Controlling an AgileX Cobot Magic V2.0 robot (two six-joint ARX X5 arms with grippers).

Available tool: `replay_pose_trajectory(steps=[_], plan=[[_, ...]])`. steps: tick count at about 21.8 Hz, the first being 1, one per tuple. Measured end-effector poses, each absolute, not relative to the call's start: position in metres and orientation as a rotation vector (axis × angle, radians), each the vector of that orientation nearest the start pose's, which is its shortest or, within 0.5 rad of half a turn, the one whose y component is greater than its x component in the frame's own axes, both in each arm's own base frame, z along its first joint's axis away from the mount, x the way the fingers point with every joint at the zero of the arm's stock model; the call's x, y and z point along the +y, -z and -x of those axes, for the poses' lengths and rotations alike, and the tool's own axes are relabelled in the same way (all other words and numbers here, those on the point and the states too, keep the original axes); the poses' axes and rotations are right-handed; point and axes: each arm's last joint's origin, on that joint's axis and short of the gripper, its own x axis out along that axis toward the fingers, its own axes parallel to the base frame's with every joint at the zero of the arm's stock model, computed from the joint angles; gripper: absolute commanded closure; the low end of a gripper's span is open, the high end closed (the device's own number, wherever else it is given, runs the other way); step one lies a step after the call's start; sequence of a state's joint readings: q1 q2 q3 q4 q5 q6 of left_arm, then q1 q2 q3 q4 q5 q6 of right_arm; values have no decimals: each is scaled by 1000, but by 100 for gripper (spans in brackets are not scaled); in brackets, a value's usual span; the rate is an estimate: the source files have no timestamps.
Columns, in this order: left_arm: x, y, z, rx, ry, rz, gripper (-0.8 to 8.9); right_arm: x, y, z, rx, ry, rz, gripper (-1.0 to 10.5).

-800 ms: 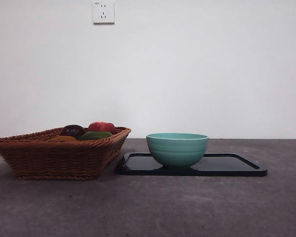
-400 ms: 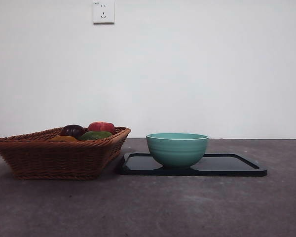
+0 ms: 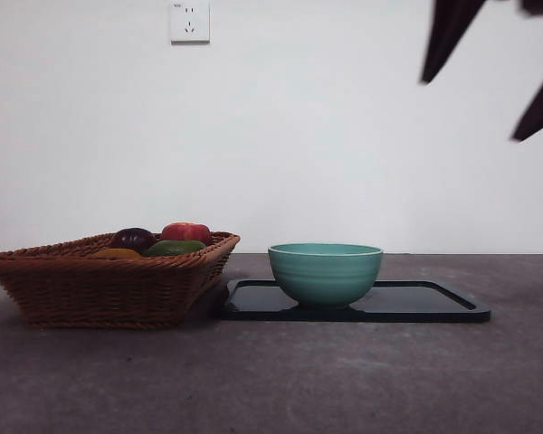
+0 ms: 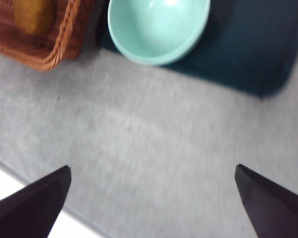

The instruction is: Pick up the wifruite, put it on the bowl, pick up the plate, put it on desk

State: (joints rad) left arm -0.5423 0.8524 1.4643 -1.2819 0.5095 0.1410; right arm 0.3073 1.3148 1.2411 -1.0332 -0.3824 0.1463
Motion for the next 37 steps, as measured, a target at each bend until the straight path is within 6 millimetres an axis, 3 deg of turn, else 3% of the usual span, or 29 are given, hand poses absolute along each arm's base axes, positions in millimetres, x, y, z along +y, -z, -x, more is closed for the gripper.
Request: replay_pose_trajectory(steps=[4, 12, 20, 23, 26, 32, 35, 37], plan=[[-56, -434, -66, 635, 1058, -134, 251, 100, -302, -282, 1233, -497, -115, 388], [-56, -433, -65, 641, 1058, -134, 251, 122, -274, -354, 1288, -465, -54, 388], [-56, -433, -65, 645, 1060, -133, 251, 141, -211, -391, 1385, -460, -34, 441], [-56, -433, -65, 648, 1060, -133, 251, 145, -200, -395, 1392, -463, -31, 636], [-56, -433, -65, 651, 1060, -133, 251, 147, -200, -395, 1391, -467, -28, 909], [-56, -433, -65, 651, 1059, -133, 251, 147, -205, -394, 1406, -420, 3, 935], [-56, -433, -65, 652, 1060, -133, 251, 146, -240, -392, 1407, -418, 17, 935], [-56, -432, -65, 653, 1060, -133, 251, 140, -272, -377, 1374, -408, 62, 935]])
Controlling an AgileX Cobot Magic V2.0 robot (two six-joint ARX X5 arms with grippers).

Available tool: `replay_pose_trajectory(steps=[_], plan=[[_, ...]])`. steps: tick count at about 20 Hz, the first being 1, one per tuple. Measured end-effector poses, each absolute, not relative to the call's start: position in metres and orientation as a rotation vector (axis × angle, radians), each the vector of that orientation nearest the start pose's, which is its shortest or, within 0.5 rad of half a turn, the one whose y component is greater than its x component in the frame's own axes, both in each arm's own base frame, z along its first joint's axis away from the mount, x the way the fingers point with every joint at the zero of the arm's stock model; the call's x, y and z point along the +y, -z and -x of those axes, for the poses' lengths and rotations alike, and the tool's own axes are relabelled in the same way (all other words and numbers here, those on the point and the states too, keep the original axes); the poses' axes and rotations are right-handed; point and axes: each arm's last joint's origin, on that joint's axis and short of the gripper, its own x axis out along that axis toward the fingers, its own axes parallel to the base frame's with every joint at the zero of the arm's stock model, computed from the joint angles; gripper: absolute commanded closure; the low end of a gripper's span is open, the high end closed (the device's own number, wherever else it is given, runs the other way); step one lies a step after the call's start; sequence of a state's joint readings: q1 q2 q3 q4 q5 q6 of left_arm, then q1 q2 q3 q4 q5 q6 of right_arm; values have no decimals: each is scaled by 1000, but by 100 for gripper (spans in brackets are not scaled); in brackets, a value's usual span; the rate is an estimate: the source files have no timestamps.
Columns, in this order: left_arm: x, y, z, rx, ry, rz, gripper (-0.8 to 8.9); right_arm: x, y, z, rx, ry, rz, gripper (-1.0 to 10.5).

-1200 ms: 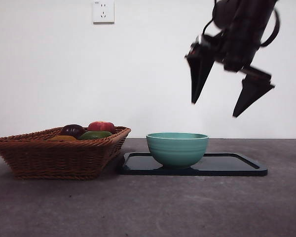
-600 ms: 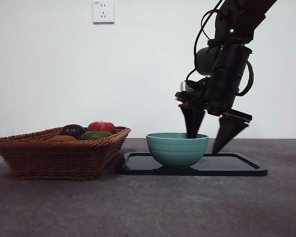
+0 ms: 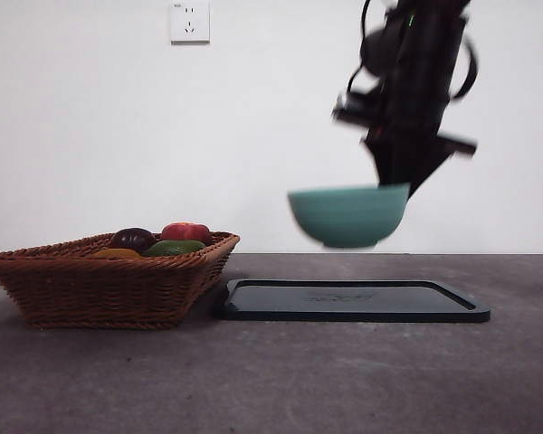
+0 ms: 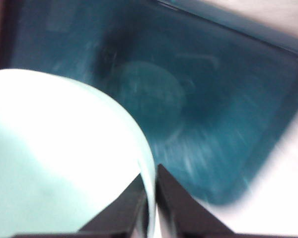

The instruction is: Pick up the wifruite, put it on the bowl, pick up the plate, put it on desk

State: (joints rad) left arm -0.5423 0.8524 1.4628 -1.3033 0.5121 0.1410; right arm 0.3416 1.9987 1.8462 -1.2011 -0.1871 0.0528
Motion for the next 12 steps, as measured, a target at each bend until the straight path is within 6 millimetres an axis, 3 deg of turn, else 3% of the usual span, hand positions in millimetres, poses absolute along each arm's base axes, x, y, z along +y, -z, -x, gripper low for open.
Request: replay_pose_trajectory(steps=[3, 5, 9, 12], plan=[[-55, -432, -64, 660, 1059, -133, 251, 130, -312, -350, 1328, -419, 75, 935], [-55, -431, -64, 675, 1059, -133, 251, 125, -324, -329, 1295, -434, 84, 935], [-55, -431, -63, 680, 1058, -133, 251, 121, -328, -272, 1261, -484, 115, 935], [-55, -431, -63, 680, 1058, -133, 251, 129, -310, -232, 1242, -550, 146, 935]])
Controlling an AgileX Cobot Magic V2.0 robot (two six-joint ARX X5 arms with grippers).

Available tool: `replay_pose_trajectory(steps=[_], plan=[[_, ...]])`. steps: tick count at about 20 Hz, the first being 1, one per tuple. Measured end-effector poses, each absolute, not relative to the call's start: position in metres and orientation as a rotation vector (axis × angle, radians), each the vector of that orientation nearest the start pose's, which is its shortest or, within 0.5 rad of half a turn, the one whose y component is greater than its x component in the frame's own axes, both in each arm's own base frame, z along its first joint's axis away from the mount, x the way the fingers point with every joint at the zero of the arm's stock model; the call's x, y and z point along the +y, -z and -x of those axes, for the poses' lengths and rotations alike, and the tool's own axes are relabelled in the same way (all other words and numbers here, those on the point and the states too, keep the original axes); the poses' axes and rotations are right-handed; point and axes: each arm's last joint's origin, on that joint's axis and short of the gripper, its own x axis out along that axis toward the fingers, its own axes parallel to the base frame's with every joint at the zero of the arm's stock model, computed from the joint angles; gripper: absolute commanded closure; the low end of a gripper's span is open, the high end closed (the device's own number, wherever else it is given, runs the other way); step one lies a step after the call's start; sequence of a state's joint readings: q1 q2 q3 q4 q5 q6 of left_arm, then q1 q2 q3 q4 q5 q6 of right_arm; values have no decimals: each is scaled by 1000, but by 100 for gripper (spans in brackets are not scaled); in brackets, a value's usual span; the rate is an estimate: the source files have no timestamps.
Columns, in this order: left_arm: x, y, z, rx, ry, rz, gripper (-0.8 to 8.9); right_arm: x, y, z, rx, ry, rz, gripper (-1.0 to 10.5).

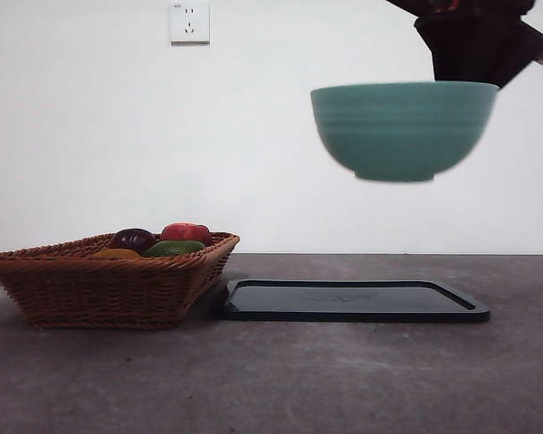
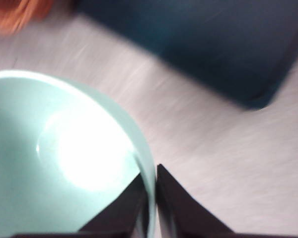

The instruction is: Pick up the wifruite, put it on the bowl, pick up the plate, put it on desk

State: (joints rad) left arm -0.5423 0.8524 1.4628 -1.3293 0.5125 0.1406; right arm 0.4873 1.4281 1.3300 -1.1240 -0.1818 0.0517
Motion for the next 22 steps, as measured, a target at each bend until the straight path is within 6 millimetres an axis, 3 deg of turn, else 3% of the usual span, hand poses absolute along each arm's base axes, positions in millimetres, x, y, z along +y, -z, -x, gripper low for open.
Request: replay_pose_trajectory(steps=[5, 10, 18, 22], plan=[[-55, -431, -63, 680, 1059, -133, 251, 164, -256, -205, 1283, -619, 159, 935], [-55, -430, -63, 686, 1058, -133, 251, 181, -218, -204, 1308, -610, 127, 935], [-54, -429, -62, 707, 1057, -133, 251, 187, -187, -213, 1398, -563, 140, 935], [-54, -429, -62, 706, 1057, -133, 251, 188, -187, -214, 1389, -567, 136, 932]])
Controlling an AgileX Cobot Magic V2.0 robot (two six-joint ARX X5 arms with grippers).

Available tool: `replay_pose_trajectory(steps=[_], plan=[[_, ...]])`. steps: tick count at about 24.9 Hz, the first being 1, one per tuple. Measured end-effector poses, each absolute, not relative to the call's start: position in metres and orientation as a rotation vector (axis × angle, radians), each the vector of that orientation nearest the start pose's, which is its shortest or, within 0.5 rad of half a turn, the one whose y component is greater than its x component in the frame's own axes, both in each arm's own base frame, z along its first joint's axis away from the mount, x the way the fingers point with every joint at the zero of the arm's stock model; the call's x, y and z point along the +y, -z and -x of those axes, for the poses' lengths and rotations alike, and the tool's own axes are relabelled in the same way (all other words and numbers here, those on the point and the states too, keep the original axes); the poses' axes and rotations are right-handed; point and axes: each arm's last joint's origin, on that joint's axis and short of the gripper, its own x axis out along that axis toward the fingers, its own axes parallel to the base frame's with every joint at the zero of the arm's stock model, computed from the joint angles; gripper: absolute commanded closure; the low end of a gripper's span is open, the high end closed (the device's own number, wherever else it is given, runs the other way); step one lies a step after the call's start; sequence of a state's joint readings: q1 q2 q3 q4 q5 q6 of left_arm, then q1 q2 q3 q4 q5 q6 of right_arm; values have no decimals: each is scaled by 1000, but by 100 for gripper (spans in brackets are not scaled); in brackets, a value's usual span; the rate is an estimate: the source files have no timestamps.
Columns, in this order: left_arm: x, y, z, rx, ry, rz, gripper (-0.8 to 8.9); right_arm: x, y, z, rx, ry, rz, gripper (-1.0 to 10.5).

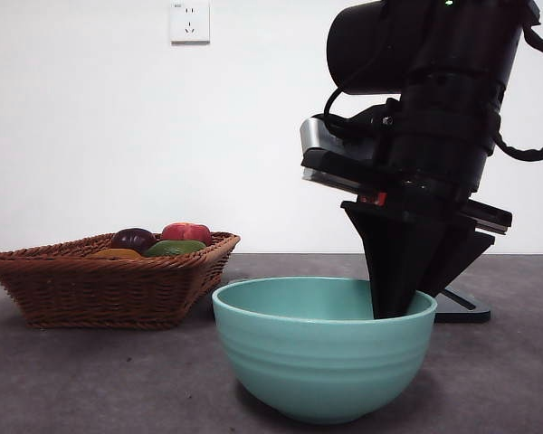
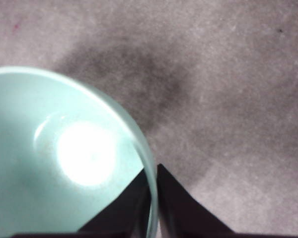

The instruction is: Pick up the wifruite, put it on the bowl, pick up the plate, put it on desk

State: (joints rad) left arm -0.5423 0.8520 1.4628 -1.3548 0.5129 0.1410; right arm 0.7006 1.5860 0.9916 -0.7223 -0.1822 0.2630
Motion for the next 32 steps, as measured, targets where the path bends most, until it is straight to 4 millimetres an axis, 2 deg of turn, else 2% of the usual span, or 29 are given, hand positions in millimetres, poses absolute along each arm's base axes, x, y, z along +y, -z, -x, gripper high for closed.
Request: replay_pose_trajectory(steps=[1, 3, 4, 6, 9, 13, 16, 20, 23, 32], plan=[[-54, -429, -62, 707, 1057, -133, 251, 187, -187, -214, 1389, -567, 136, 893], [-54, -429, -62, 706, 1057, -133, 251, 187, -187, -214, 1392, -562, 139, 658], [-54, -429, -62, 706, 1057, -133, 251, 187, -187, -214, 1393, -554, 146, 503], [-54, -429, -62, 707, 1057, -133, 251, 184, -191, -212, 1383, -541, 154, 394], [-54, -429, -62, 706, 1057, -133, 251, 176, -216, -203, 1313, -564, 128, 394], [-54, -429, -62, 707, 1057, -133, 251, 153, -261, -175, 1198, -601, 88, 394], [-54, -429, -62, 706, 1057, -133, 251, 127, -295, -144, 1092, -636, 52, 395], [-54, -429, -62, 706, 1057, -133, 251, 92, -324, -102, 945, -681, 9, 395], [-54, -429, -62, 706, 1057, -133, 251, 68, -338, -74, 821, -713, -30, 395], [-54, -429, -62, 706, 1057, -133, 251, 28, -349, -26, 590, -766, -102, 395]])
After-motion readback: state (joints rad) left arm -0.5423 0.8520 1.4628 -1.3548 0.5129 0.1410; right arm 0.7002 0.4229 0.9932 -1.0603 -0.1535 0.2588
